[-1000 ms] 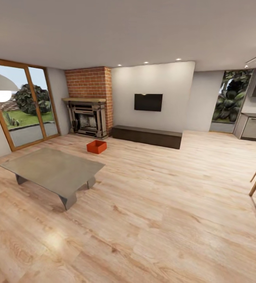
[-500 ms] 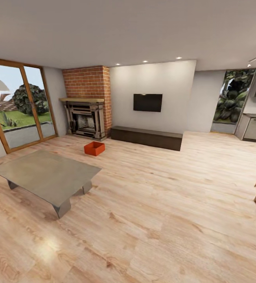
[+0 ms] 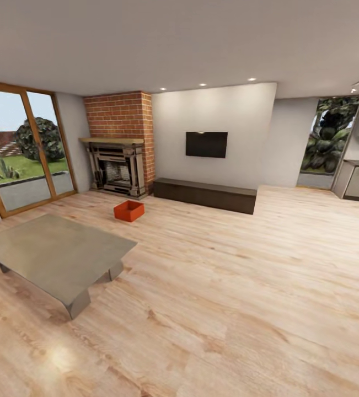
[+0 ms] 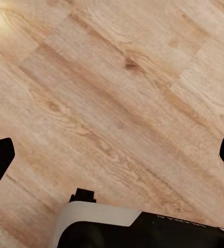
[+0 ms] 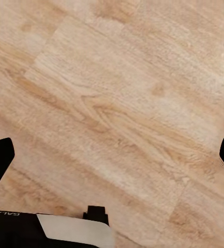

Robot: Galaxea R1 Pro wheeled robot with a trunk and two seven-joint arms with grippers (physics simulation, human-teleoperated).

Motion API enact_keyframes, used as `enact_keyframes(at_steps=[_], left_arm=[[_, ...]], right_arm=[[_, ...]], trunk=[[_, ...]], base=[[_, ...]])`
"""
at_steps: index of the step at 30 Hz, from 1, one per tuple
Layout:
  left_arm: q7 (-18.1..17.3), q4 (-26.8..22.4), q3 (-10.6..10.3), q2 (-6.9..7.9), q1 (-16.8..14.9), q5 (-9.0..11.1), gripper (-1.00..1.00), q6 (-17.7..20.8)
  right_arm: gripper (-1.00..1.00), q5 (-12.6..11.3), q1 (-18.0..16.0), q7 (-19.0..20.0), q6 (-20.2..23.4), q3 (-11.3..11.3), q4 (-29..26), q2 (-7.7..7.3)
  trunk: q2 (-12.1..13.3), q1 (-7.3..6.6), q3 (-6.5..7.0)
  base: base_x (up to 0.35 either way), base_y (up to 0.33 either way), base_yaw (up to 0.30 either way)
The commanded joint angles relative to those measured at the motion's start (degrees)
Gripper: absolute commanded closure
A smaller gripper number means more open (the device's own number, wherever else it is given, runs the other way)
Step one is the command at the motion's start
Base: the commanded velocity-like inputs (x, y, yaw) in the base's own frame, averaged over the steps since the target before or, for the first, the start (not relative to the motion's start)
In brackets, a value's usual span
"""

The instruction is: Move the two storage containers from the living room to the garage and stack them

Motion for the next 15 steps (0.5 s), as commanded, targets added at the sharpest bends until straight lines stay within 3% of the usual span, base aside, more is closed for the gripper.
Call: enact_keyframes(at_steps=[1,15], left_arm=[[-0.4,0.2,0.4,0.02,0.0,0.2,-1.0,-0.2],[-0.4,0.2,0.4,0.0,0.0,0.2,-1.0,-0.2]], right_arm=[[-1.0,0.1,0.0,-0.2,-0.1,0.4,0.1,-0.01],[-1.0,0.1,0.0,-0.2,-0.1,0.4,0.1,-0.01]], trunk=[[0.0,0.05,-0.02],[0.0,0.05,-0.02]], base=[[0.325,-0.1,0.0],[0.325,-0.1,0.0]])
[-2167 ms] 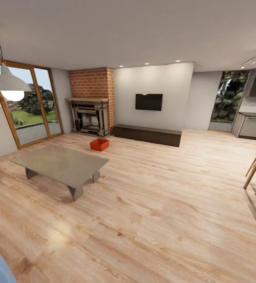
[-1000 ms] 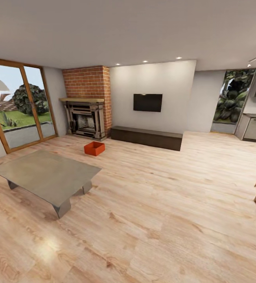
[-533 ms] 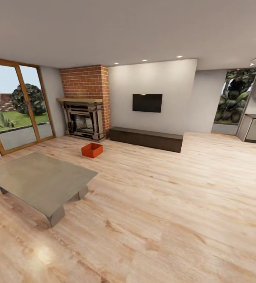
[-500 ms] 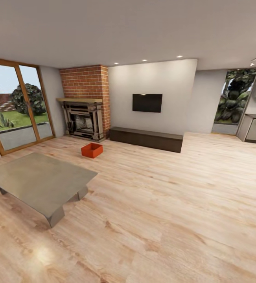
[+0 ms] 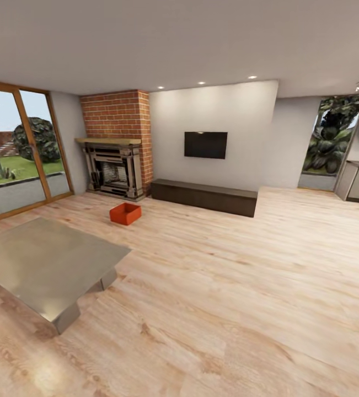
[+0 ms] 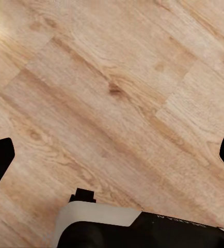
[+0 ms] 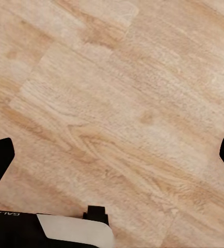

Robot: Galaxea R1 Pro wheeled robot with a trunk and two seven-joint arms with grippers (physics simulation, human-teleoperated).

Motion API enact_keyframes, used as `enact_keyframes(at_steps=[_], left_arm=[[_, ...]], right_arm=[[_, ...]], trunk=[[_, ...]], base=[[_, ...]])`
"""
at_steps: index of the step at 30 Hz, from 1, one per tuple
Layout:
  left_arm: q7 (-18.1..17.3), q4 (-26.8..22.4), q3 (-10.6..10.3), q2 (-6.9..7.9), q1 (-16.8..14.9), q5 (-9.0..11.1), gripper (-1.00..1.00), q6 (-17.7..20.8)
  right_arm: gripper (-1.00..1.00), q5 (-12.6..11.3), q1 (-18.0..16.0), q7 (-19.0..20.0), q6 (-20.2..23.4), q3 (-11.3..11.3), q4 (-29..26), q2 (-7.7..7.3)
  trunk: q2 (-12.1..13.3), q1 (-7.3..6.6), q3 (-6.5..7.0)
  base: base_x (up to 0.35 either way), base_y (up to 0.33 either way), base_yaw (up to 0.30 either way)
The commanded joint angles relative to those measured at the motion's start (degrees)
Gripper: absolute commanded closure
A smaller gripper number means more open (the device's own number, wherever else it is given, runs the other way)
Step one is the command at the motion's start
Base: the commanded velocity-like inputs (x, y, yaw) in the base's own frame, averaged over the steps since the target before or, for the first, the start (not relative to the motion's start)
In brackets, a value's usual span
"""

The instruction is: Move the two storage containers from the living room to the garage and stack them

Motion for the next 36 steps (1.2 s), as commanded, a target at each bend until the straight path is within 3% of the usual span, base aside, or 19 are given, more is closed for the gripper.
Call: enact_keyframes(at_steps=[1,36], left_arm=[[-0.4,0.2,0.4,0.03,-0.1,0.2,-1.0,-0.2],[-0.4,0.2,0.3,-0.15,-0.1,0.2,-1.0,-0.2]], right_arm=[[-1.0,0.1,0.0,-0.2,-0.1,0.4,0.1,-0.01],[-1.0,0.1,0.0,-0.2,-0.1,0.3,0.1,-0.01]], trunk=[[0.0,0.05,-0.02],[0.0,0.05,-0.02]], base=[[0.325,-0.1,0.0],[0.325,-0.091,0.0]])
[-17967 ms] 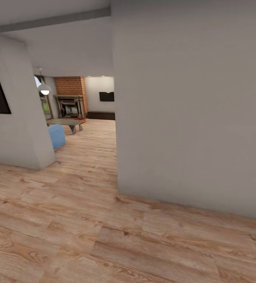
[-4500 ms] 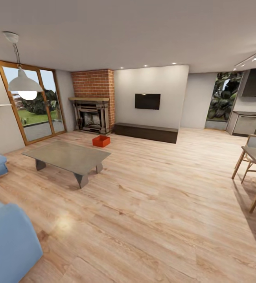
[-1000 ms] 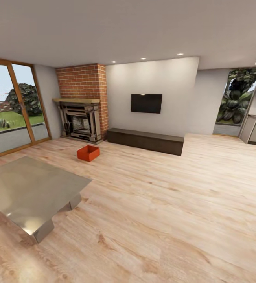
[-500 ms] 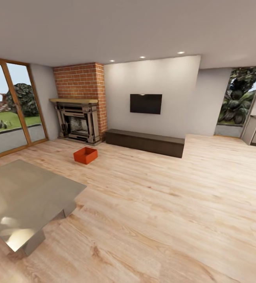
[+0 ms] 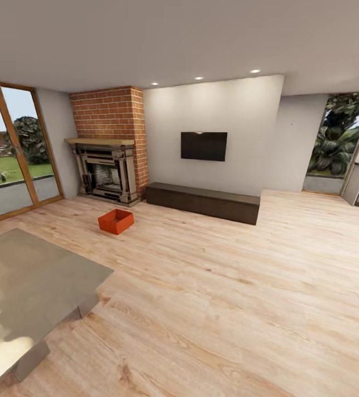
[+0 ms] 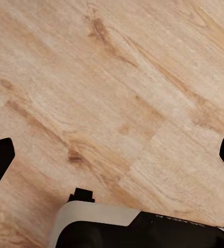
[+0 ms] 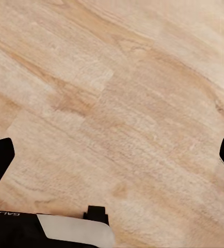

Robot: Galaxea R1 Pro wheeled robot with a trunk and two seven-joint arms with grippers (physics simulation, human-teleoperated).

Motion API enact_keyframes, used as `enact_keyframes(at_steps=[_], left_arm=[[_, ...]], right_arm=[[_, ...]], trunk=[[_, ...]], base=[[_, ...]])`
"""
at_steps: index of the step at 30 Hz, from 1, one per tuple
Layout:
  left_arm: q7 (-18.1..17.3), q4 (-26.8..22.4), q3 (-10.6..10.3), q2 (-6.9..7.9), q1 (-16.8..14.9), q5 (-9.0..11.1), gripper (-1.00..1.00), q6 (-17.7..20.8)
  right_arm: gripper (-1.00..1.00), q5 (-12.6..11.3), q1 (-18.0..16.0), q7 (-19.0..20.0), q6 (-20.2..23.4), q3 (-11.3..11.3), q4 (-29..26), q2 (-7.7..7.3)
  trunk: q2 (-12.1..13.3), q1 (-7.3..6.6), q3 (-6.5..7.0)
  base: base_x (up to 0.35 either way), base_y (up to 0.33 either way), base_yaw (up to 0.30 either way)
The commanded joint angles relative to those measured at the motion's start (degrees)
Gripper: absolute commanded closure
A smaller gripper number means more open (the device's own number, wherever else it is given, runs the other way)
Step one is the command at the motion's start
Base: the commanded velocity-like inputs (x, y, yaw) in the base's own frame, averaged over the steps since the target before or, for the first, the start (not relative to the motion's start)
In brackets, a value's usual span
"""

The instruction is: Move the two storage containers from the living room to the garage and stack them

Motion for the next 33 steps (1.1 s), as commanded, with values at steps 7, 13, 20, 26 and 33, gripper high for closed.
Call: enact_keyframes(at_steps=[7,13,20,26,33], left_arm=[[-0.4,0.2,0.4,0.03,0.0,0.2,-1.0,-0.2],[-0.4,0.2,0.4,0.03,-0.1,0.2,-1.0,-0.2],[-0.4,0.2,0.4,0.03,0.0,0.2,-1.0,-0.2],[-0.4,0.2,0.4,0.03,-0.1,0.2,-1.0,-0.2],[-0.4,0.2,0.4,0.03,0.0,0.2,-1.0,-0.2]], right_arm=[[-1.0,0.1,0.0,-0.2,-0.1,0.4,0.1,-0.01],[-1.0,0.1,0.0,-0.2,-0.1,0.4,0.1,-0.01],[-1.0,0.1,0.0,-0.2,-0.1,0.4,0.1,0.0],[-1.0,0.1,0.0,-0.2,-0.1,0.4,0.1,-0.01],[-1.0,0.1,0.0,-0.2,-0.1,0.4,0.1,0.01]], trunk=[[0.0,0.05,-0.02],[0.0,0.05,-0.02],[0.0,0.05,-0.02],[0.0,0.05,-0.02],[0.0,0.05,-0.02]], base=[[0.325,-0.089,0.0],[0.325,-0.089,0.0],[0.324,-0.089,0.0],[0.324,-0.089,0.0],[0.323,-0.088,0.0]])
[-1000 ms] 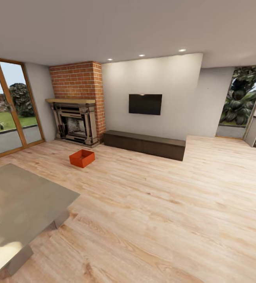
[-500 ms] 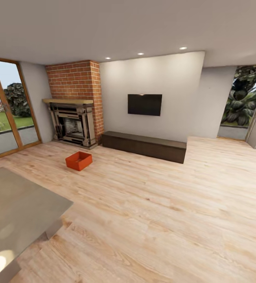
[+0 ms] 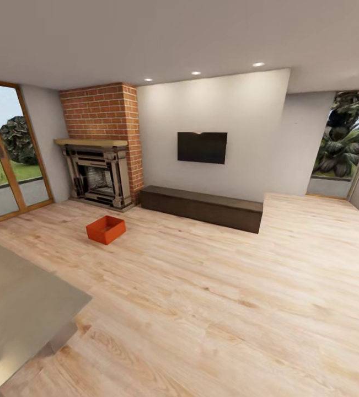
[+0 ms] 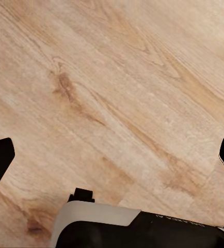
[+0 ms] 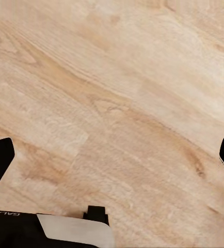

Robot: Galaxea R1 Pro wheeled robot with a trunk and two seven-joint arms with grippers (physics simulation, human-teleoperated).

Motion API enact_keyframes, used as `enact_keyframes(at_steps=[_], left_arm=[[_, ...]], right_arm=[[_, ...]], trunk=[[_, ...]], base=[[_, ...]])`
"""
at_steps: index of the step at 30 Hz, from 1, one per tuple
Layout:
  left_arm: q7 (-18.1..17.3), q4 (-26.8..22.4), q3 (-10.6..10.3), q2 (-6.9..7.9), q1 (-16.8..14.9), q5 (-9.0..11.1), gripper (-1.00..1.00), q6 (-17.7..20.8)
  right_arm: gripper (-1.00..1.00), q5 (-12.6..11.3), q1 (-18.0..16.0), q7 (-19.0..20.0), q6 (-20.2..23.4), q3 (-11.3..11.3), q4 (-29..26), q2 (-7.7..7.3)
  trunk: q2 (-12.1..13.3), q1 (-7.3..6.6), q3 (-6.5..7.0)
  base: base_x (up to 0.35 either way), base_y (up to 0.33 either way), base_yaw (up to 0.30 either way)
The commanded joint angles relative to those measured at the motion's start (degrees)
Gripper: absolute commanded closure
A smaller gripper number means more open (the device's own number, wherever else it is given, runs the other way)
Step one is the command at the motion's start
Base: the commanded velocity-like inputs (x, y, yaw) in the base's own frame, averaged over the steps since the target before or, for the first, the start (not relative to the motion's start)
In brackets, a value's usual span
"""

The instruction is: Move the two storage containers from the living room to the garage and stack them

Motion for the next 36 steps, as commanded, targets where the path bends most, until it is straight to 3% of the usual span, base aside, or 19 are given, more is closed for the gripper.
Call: enact_keyframes(at_steps=[1,36], left_arm=[[-0.4,0.2,0.4,0.03,0.0,0.2,-1.0,-0.2],[-0.4,0.2,0.4,0.03,0.0,0.2,-1.0,-0.2]], right_arm=[[-1.0,0.1,0.0,-0.2,-0.1,0.4,0.1,-0.01],[-1.0,0.0,0.0,-0.2,-0.1,0.4,0.1,-0.01]], trunk=[[0.0,0.05,-0.02],[0.0,0.05,-0.02]], base=[[0.322,-0.087,0.0],[0.322,-0.08,0.0]])
